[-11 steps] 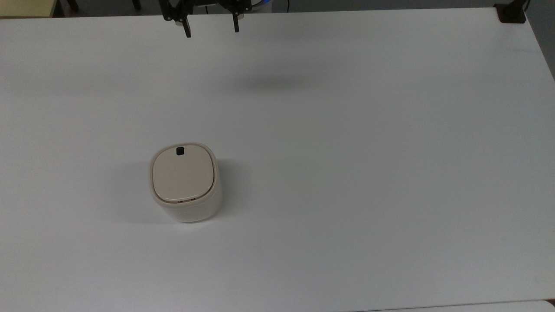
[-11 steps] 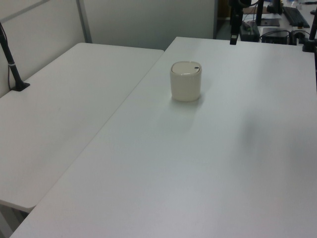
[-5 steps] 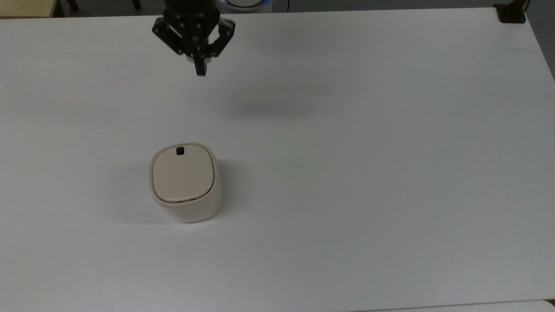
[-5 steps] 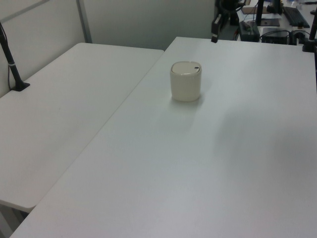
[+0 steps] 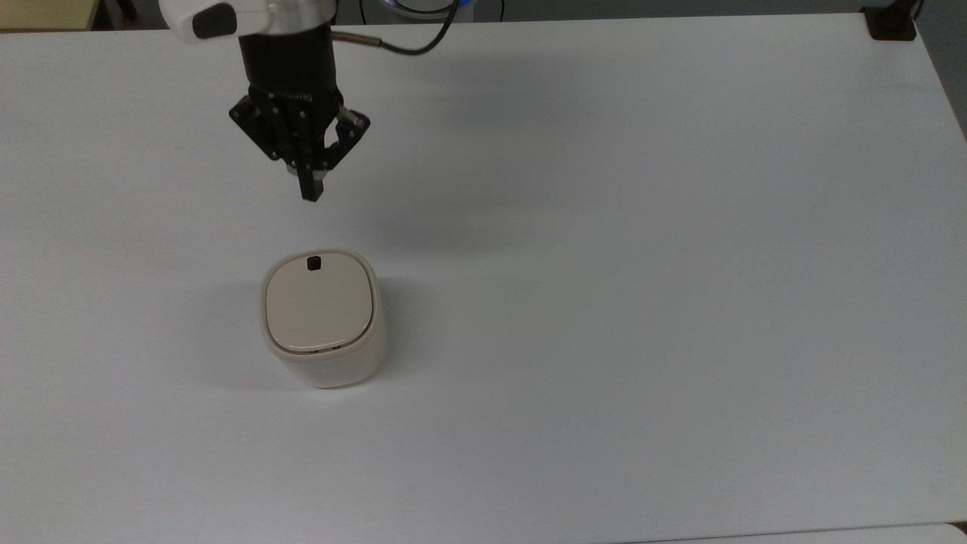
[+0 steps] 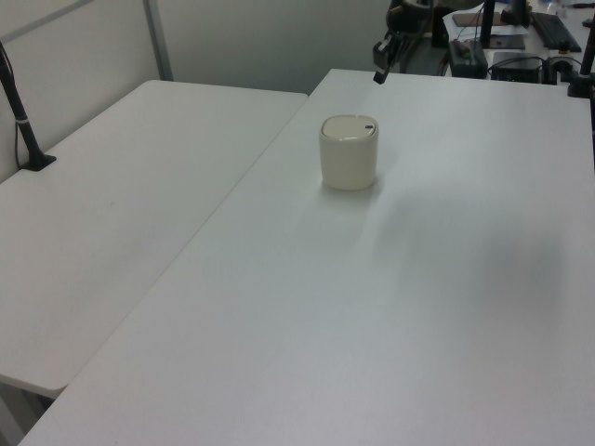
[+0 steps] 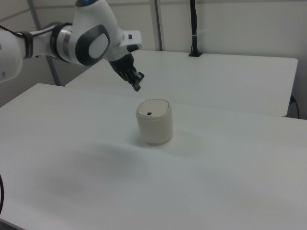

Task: Open the trash bin
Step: 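Lower the gripper toward the dark tab on the cream bin lid, then hook the gripper fingers under the lid tab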

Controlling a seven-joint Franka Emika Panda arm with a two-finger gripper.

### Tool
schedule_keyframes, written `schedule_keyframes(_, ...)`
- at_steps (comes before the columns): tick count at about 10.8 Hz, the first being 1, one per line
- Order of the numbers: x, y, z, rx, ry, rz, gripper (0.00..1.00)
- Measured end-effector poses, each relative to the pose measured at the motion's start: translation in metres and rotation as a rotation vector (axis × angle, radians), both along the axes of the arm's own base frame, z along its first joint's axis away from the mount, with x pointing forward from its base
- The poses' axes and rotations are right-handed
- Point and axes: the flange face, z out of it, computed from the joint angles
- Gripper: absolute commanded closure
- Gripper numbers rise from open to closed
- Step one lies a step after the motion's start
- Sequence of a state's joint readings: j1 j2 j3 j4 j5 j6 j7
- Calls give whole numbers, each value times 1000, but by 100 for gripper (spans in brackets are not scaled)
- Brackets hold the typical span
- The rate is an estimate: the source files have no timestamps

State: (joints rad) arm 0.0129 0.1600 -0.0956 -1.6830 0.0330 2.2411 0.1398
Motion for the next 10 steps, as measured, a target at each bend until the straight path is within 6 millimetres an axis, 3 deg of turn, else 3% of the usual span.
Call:
schedule_keyframes(4, 24, -3, -58, -5, 7, -17, 100)
schedule_keyframes(10, 35, -8, -105, -9, 18, -32, 100)
